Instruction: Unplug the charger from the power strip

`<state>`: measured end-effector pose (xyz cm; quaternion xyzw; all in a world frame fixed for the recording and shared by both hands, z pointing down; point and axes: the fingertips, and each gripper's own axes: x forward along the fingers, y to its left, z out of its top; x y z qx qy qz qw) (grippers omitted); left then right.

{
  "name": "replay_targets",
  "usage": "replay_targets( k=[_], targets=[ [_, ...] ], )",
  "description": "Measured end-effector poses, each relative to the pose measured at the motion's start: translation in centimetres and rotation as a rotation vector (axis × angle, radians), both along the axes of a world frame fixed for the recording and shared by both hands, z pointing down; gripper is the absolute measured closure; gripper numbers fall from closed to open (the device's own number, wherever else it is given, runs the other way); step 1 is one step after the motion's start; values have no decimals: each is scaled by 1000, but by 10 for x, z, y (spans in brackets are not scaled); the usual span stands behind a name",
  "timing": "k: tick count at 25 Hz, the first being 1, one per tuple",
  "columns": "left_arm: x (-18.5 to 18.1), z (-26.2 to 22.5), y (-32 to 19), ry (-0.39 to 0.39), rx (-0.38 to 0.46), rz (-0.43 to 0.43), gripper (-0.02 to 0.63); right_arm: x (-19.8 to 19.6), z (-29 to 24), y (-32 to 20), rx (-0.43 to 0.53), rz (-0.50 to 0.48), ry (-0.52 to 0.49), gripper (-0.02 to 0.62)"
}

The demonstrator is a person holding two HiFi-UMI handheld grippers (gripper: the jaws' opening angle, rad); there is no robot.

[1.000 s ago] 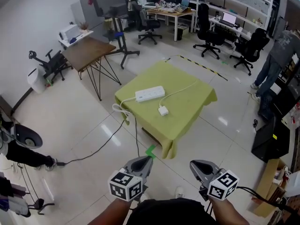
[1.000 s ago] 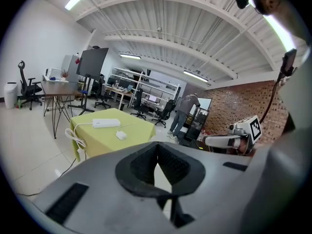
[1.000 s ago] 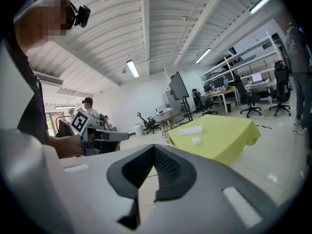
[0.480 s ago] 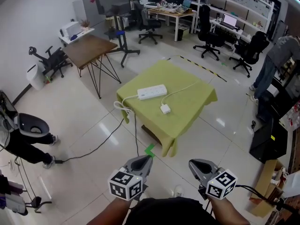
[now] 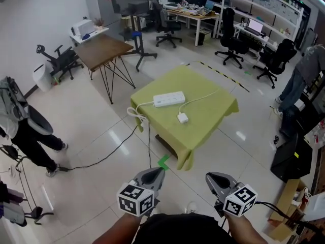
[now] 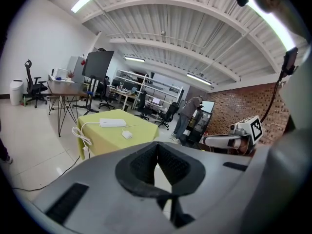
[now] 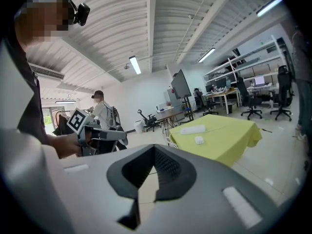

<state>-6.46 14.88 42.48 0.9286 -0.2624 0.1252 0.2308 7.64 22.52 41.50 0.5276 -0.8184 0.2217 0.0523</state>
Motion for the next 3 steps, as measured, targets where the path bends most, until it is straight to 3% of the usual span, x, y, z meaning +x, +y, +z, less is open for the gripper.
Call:
replay_targets(
  k=[3],
  targets=[
    [-6,0,-2,2,-1,-14,598,-2,1,-2,-5,-4,4,595]
  ],
)
